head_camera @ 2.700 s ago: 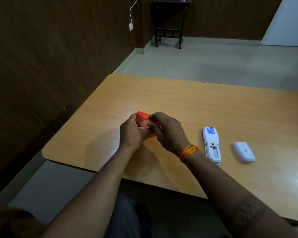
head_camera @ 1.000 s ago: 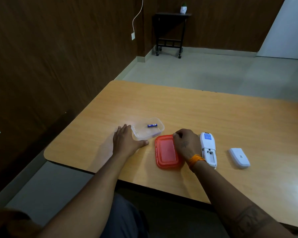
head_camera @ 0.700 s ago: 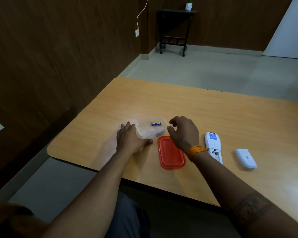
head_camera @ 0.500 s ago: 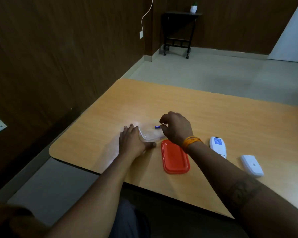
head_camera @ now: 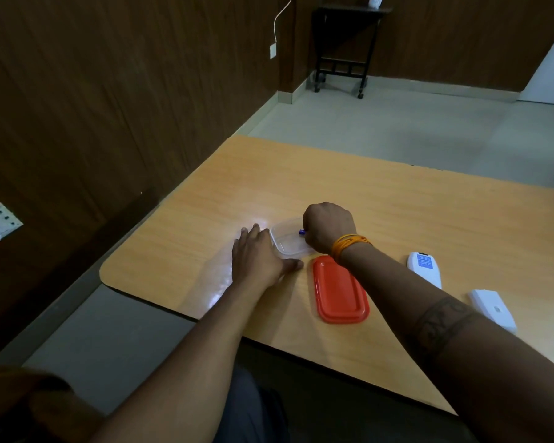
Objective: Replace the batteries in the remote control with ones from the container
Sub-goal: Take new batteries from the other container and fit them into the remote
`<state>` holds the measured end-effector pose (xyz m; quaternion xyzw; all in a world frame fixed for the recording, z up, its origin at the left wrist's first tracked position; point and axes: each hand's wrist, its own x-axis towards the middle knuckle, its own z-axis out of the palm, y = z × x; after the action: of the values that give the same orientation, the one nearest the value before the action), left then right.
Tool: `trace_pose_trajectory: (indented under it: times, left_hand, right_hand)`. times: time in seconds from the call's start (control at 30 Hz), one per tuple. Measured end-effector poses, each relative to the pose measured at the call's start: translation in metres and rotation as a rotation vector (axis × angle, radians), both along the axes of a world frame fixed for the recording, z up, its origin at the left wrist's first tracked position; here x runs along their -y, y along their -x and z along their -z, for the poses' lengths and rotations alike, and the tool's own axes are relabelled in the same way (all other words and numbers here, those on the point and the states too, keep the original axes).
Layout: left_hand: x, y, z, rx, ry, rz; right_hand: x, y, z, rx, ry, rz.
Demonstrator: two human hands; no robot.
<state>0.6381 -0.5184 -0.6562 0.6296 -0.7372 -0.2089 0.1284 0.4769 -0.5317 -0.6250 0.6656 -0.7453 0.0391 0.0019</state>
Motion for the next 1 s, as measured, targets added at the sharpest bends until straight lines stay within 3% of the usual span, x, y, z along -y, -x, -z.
trace_pose_trajectory:
  times: [0.13, 0.37, 0.57, 0.87, 1.0]
  left_hand:
    - [-0.002, 0.000, -0.003, 0.009, -0.012, 0.000]
    - [-0.018, 0.004, -0.014, 0.055, -0.030, -0.025]
    - [-0.051, 0.027, -0.034, 0.074, 0.163, 0.105]
    - [-0.102, 0.102, -0.033, -0.022, 0.108, 0.508]
    - [-0.112, 0.129, -0.023, -0.011, 0.046, 0.638]
  right_hand:
    - [-0.004, 0.007, 0.004, 0.192, 0.057, 0.008]
    - [-0.059, 0.026, 0.002, 0.655, 0.356, -0.014]
    - [-0.129, 0.052, -0.001, 0.886, 0.491, 0.146]
    - [-0.221, 0.125, 0.021, 1.020, 0.584, 0.477]
    - [-0.232, 0.142, 0.025, 1.018, 0.545, 0.476]
